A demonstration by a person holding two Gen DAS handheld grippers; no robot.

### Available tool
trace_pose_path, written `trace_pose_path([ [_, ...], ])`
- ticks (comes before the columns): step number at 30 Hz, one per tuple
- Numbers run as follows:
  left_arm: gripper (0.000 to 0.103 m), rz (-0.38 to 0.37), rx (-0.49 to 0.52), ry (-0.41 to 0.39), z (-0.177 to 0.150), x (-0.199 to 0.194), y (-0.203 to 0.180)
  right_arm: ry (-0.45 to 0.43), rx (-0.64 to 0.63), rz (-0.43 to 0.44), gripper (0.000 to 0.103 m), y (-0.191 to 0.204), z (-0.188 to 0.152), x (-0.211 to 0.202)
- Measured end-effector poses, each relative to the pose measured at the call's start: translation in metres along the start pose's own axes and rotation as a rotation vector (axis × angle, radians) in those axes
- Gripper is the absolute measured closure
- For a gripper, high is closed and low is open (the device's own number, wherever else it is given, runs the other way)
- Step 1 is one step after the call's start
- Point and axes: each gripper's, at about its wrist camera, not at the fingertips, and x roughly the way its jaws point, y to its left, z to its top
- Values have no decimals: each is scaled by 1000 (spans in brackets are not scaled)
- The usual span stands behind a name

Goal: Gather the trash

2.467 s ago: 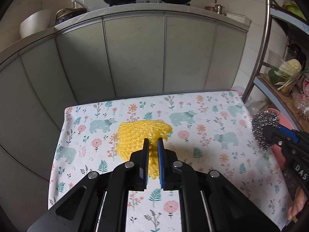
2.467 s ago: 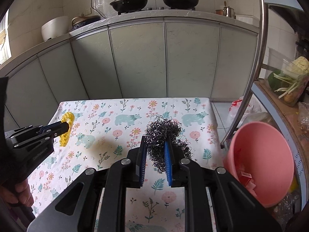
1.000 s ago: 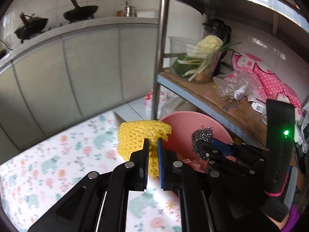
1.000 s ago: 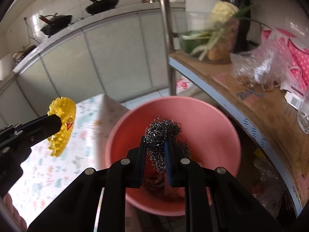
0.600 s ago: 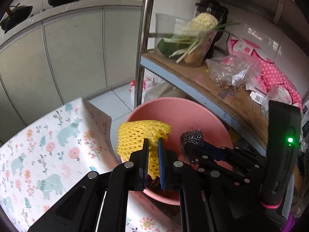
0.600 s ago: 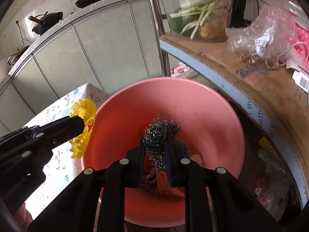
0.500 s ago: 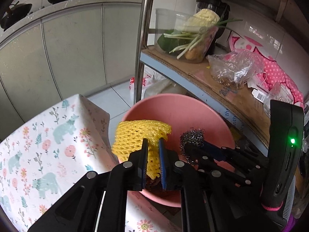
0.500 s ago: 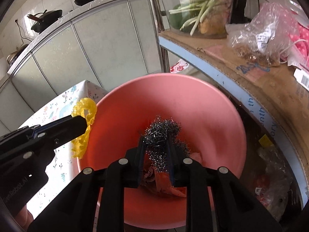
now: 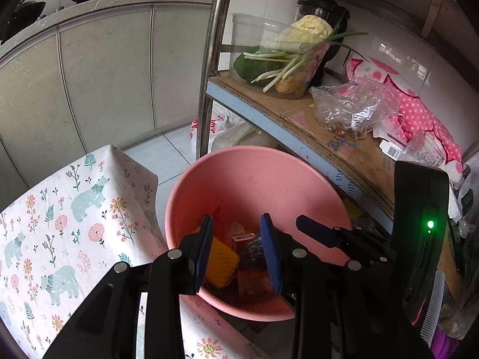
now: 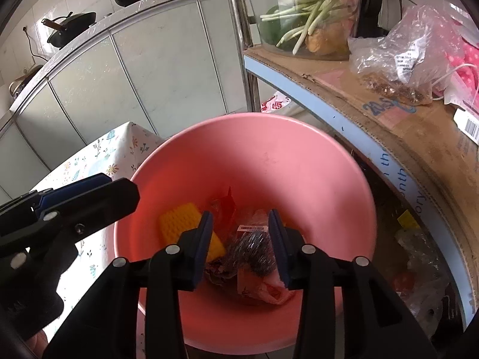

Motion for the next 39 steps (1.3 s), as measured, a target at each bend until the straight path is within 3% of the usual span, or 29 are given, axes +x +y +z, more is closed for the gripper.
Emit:
trace_pose_path([
  [11,71,72,4,-31,-6,-25,-7,-19,-34,12,55,5,-6,-25],
  [25,71,146,-19,-89,-18,-61,-19,-29,-61,12,55,12,-23,-53],
  [39,71,170,-14,-108,-25,-75,-27,-53,-79,10,55,16,-28,-69],
])
